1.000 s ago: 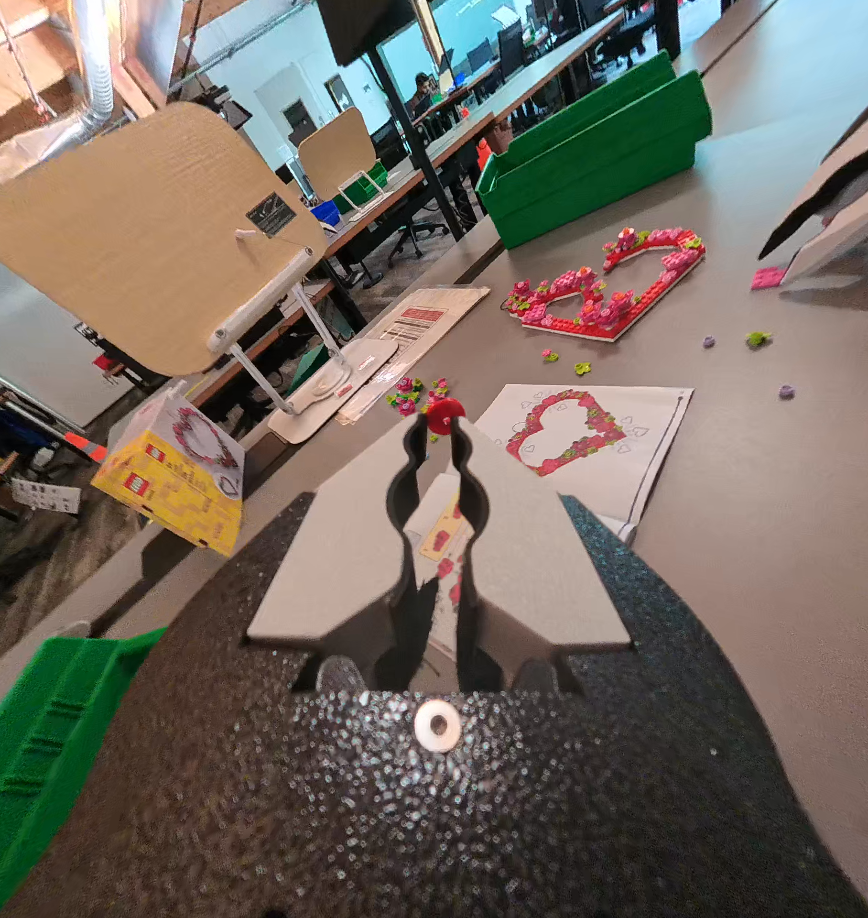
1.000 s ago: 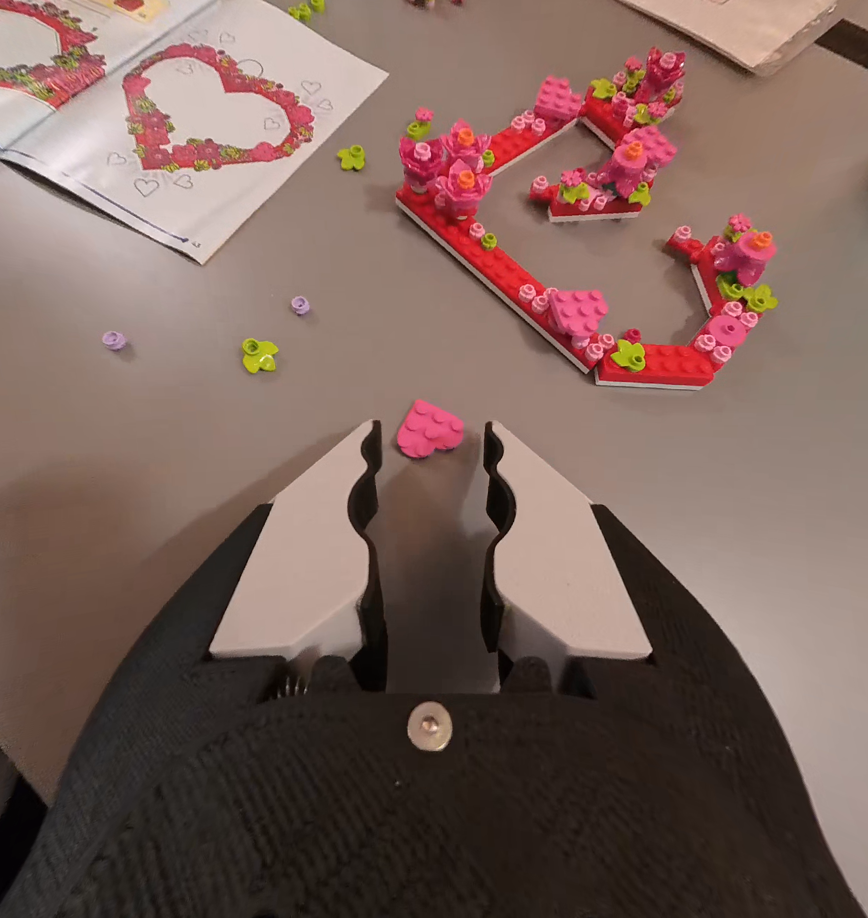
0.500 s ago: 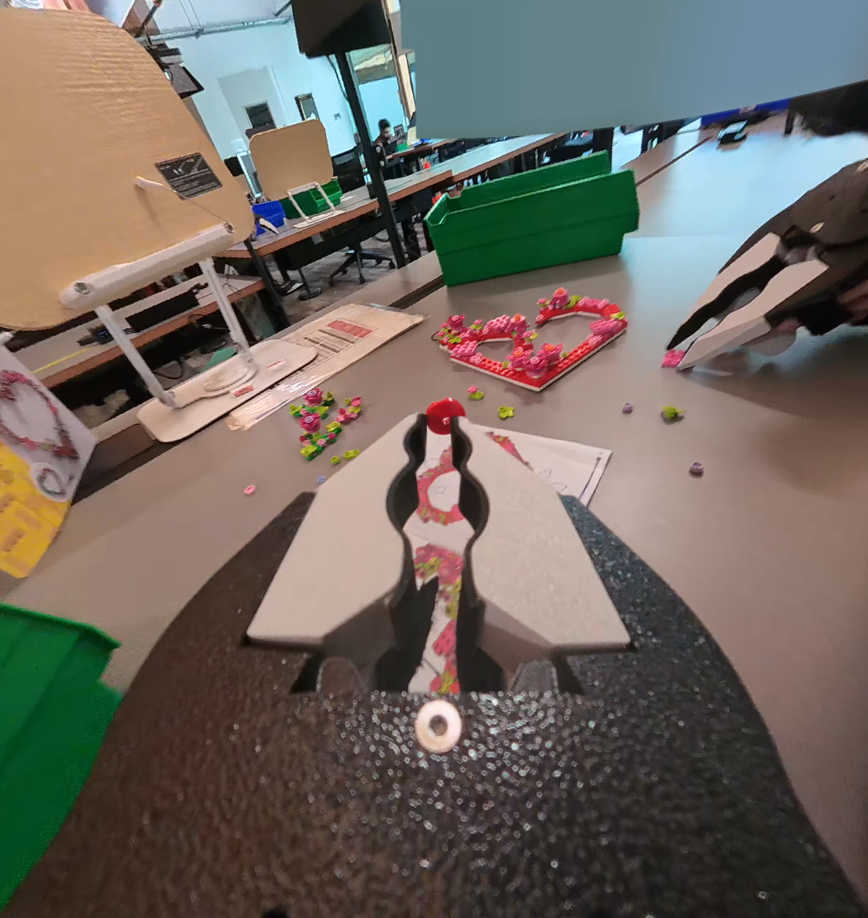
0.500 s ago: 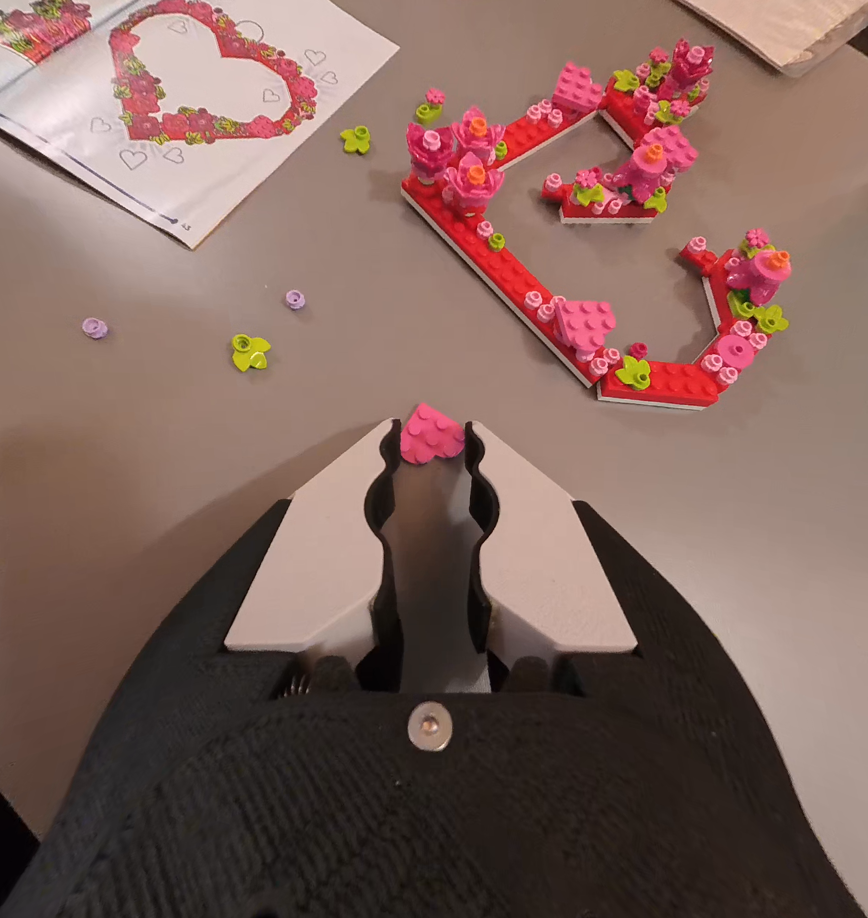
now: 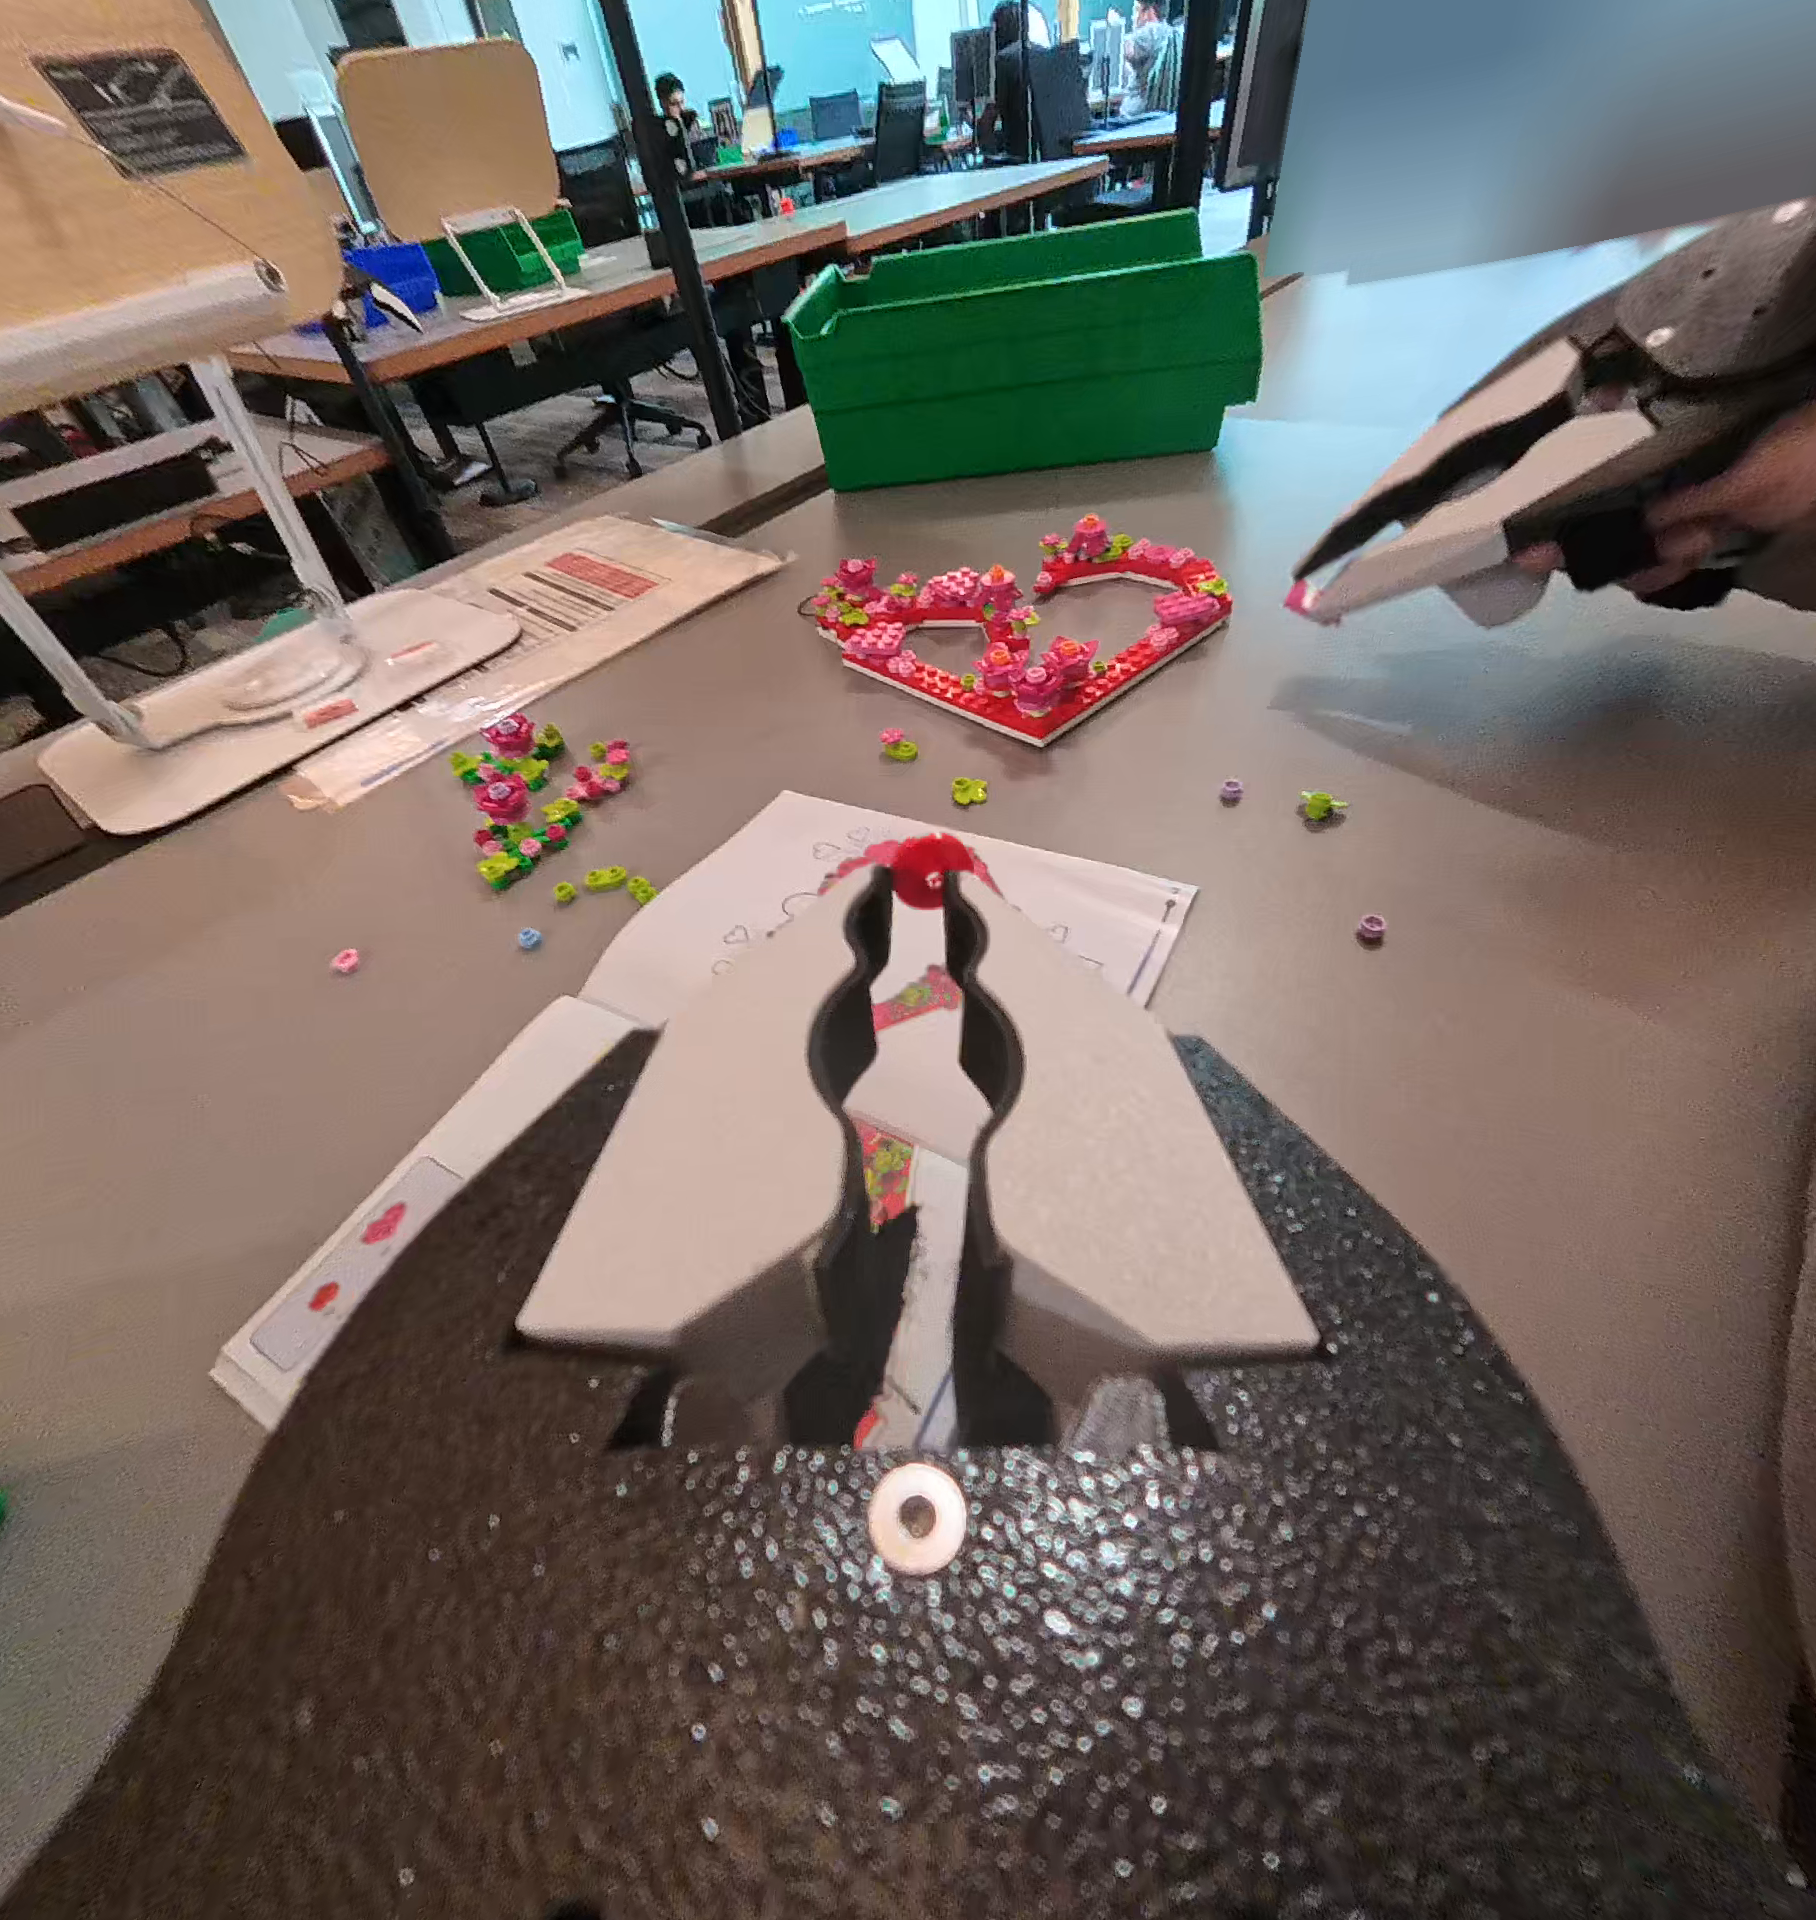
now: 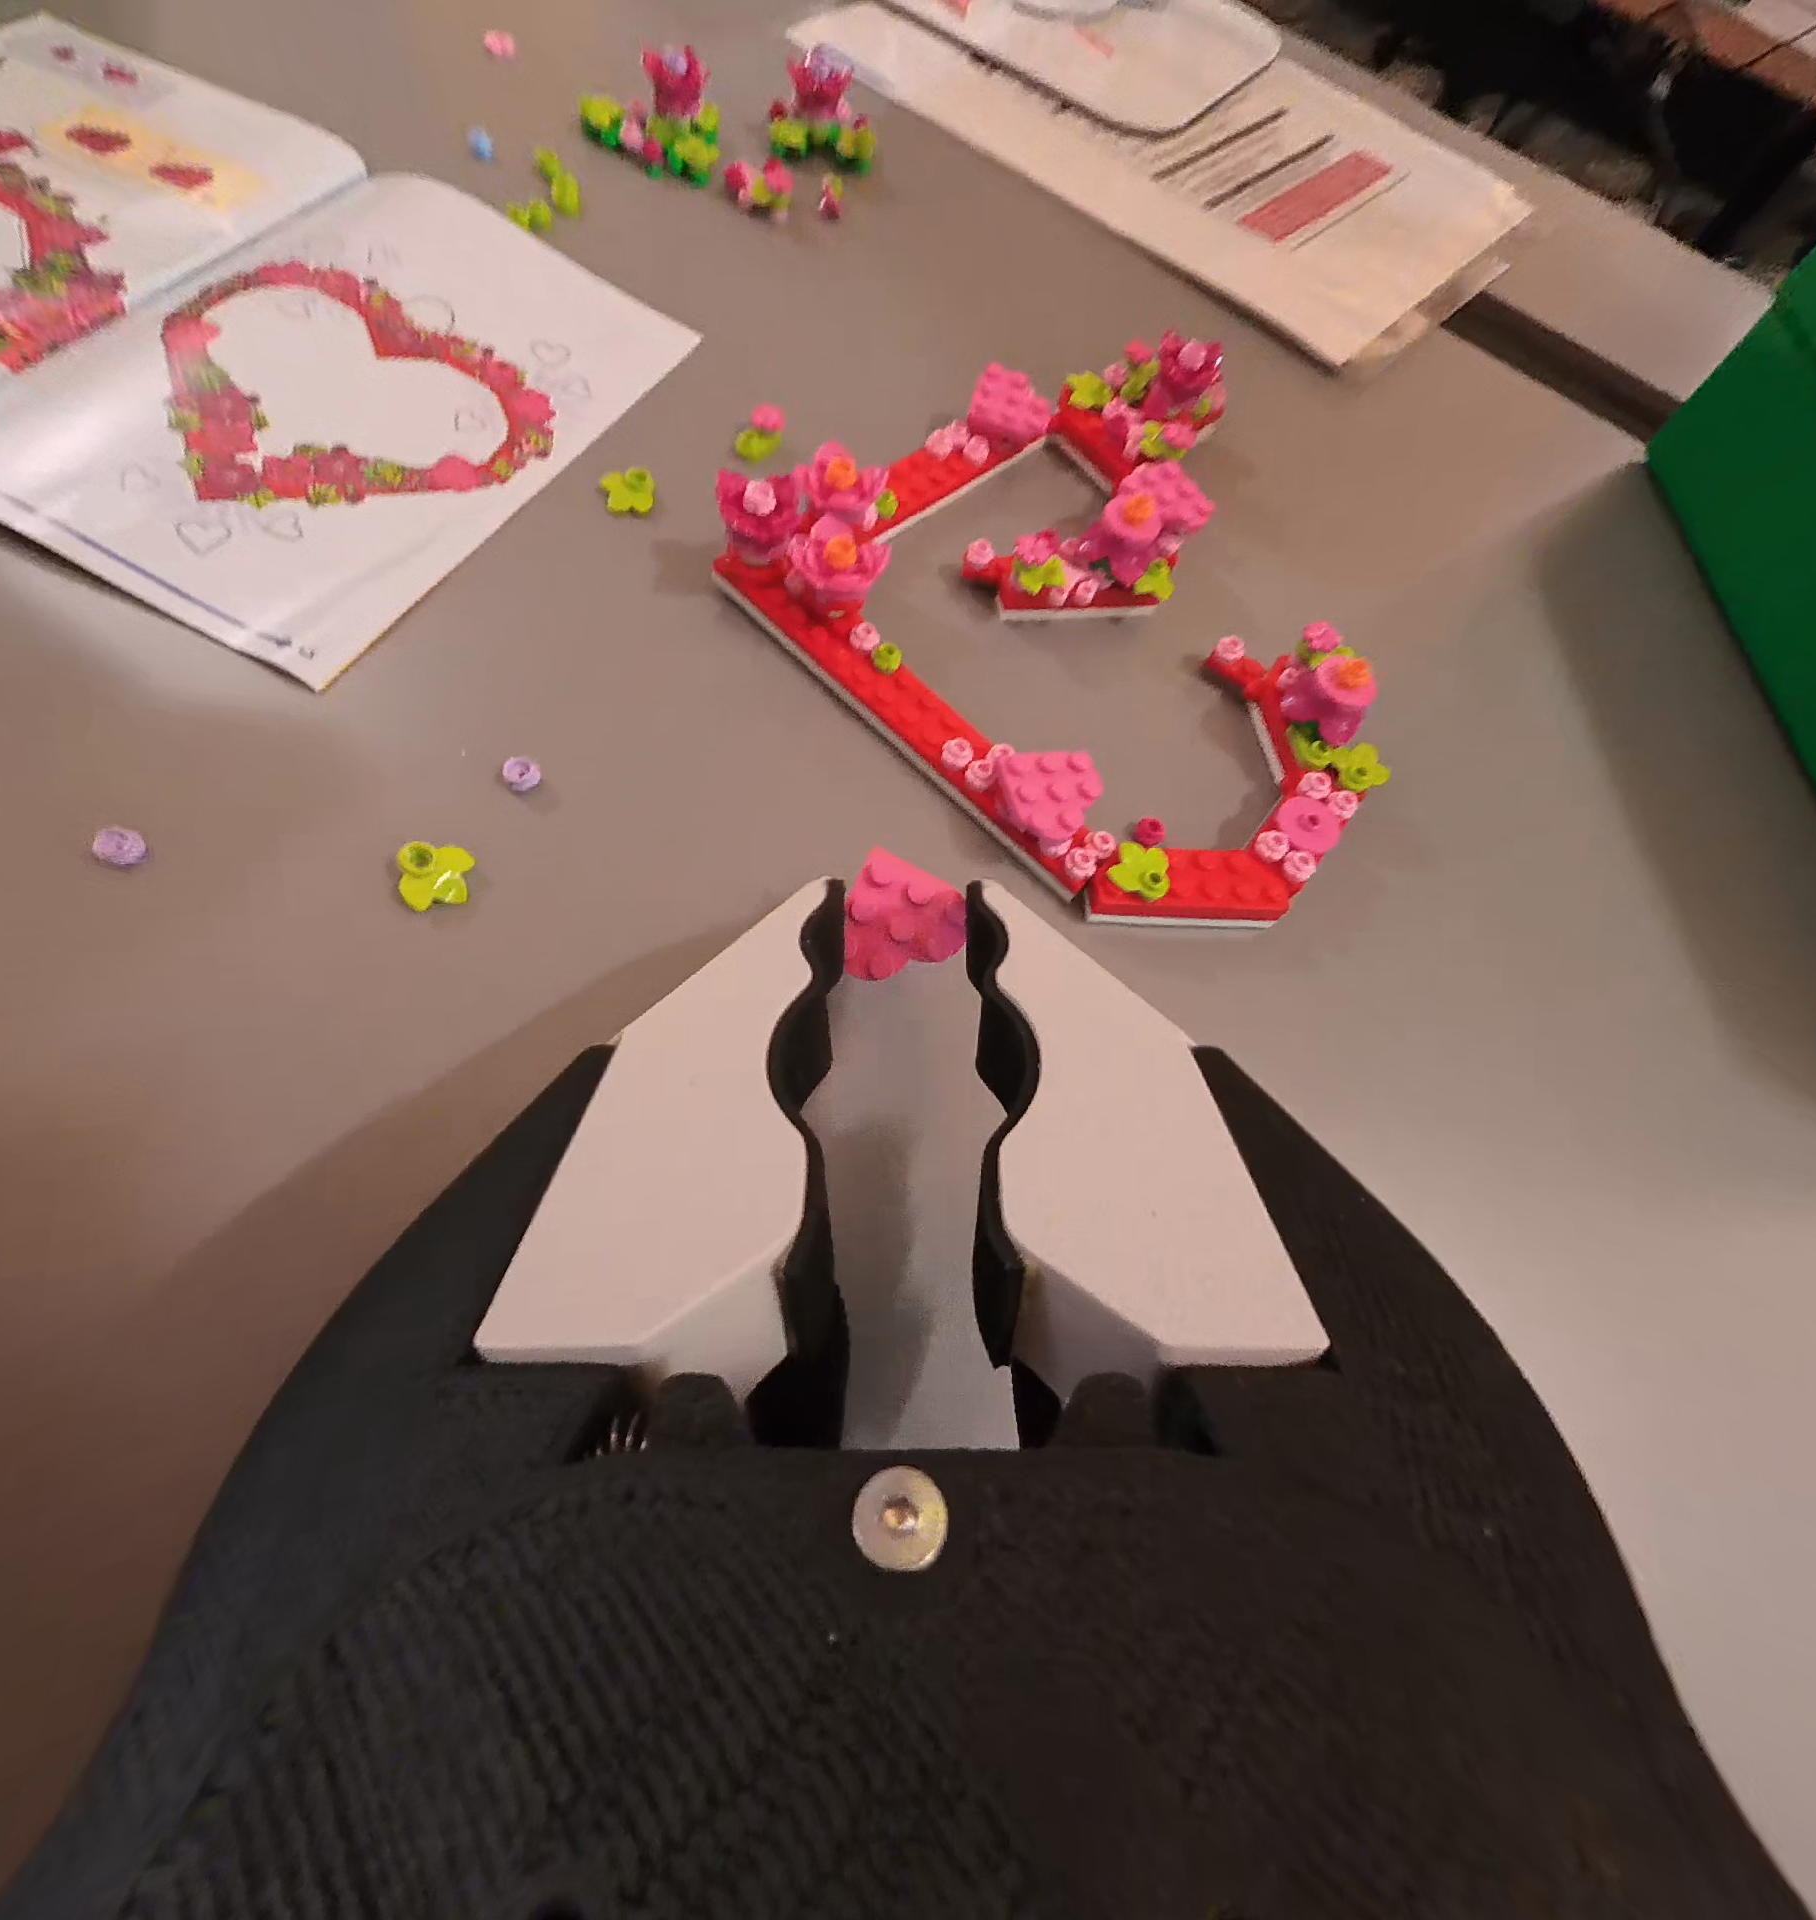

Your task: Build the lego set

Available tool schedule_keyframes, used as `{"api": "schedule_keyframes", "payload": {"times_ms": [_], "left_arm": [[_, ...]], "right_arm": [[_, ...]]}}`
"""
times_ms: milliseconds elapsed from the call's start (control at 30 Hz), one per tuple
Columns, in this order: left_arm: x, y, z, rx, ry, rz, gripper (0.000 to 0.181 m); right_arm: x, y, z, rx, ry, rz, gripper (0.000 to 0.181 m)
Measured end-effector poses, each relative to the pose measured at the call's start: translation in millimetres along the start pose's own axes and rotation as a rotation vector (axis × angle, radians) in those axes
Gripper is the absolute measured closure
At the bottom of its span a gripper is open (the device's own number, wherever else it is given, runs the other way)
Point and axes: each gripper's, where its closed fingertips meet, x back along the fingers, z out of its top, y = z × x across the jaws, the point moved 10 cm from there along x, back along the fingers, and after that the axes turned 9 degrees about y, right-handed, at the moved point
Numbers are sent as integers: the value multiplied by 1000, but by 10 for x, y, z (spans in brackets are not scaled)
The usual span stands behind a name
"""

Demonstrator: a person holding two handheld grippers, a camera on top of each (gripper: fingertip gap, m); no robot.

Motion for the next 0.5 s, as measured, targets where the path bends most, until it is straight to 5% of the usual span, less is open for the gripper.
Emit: {"api": "schedule_keyframes", "payload": {"times_ms": [33, 133, 333, 500], "left_arm": [[-6, 20, -10, -1, -5, -7, 174], [-31, 79, -32, 7, -18, -36, 174], [-100, 163, -34, 47, 2, -92, 174], [-175, 226, 1, 71, 50, -142, 174]], "right_arm": [[5, 21, 19, -10, 26, -2, 160], [30, 106, 82, -192, 169, 68, 160], [84, 331, 120, -953, 521, 462, 160], [57, 340, 93, -1124, 586, 577, 160]]}}
